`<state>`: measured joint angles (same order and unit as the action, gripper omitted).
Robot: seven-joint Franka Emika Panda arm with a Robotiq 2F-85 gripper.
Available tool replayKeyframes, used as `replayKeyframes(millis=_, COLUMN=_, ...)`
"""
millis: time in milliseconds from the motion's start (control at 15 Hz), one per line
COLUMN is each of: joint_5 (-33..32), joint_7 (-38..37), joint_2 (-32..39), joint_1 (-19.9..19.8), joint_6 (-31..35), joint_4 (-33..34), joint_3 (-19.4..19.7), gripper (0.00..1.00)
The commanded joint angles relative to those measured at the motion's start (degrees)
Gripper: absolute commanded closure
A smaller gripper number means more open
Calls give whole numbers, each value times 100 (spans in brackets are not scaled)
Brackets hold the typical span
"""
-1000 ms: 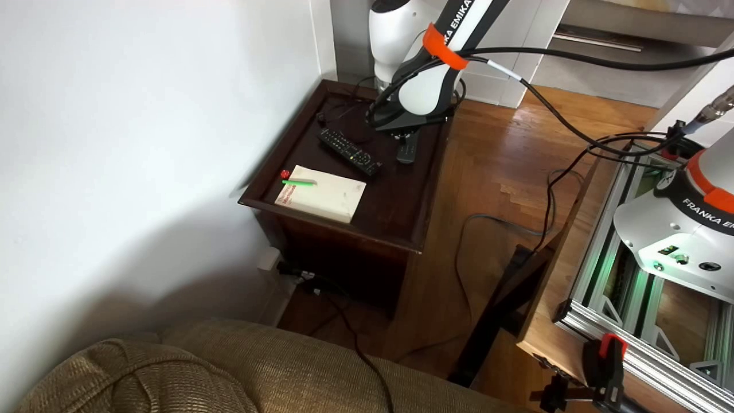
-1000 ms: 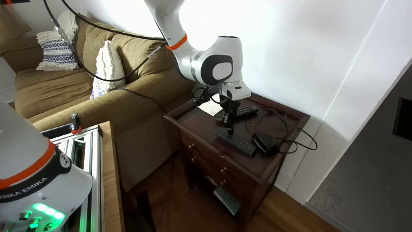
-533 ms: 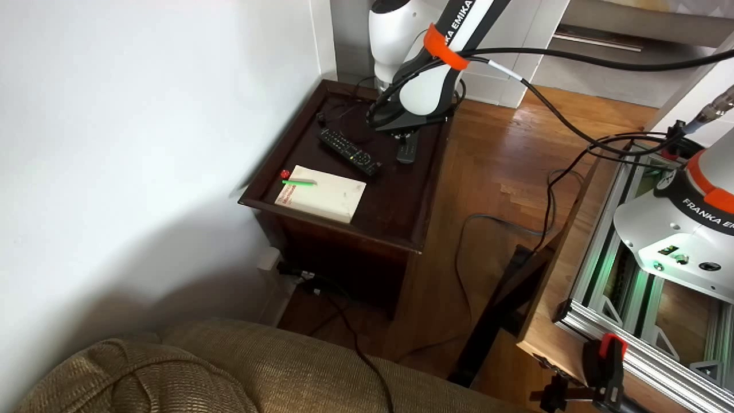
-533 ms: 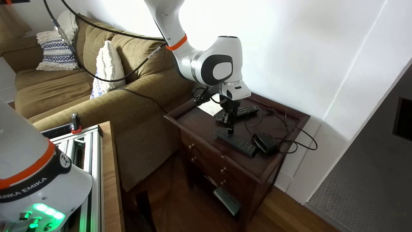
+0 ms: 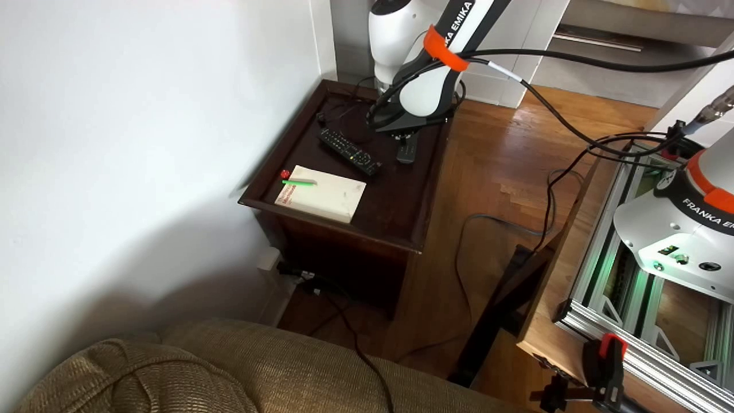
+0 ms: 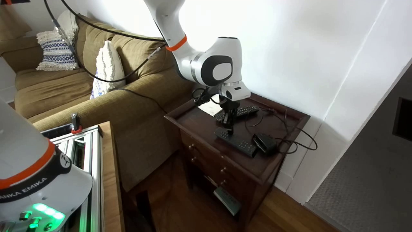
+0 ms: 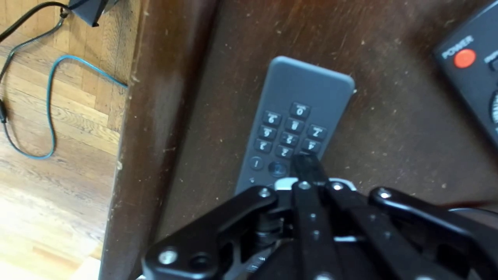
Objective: Press a button on the black remote on the right
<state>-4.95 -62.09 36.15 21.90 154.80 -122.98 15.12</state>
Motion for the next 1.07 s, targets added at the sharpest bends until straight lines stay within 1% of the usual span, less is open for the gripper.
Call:
replayKeyframes(millis=0, joint_5=-144, joint_7=-211, joint_2=72, joint_1=34, joint_6=-150, joint_4=83, joint_3=36, gripper=100)
replayKeyframes(millis=267, joint_5=-176, joint_7=-230, joint_2=192, joint_1=57, joint_6=-93, joint_4=149, joint_3=47, gripper=100)
replayKeyframes(millis=600, joint_5=-290, joint_7=-277, joint_2=545, joint_1=107, joint_6=-111, joint_4=372, joint_3=52, gripper=100)
replayKeyframes(millis=867, joint_5=-419, joint_7=-324, joint_2=522, joint_1=131, joint_6=-249, joint_4=422, joint_3=55, gripper=100)
replayKeyframes(millis=1000, joint_5=-467, joint_7=-331, joint_2=385, joint_1=132, joint_6=-234, joint_4=347, joint_3=60, gripper=100)
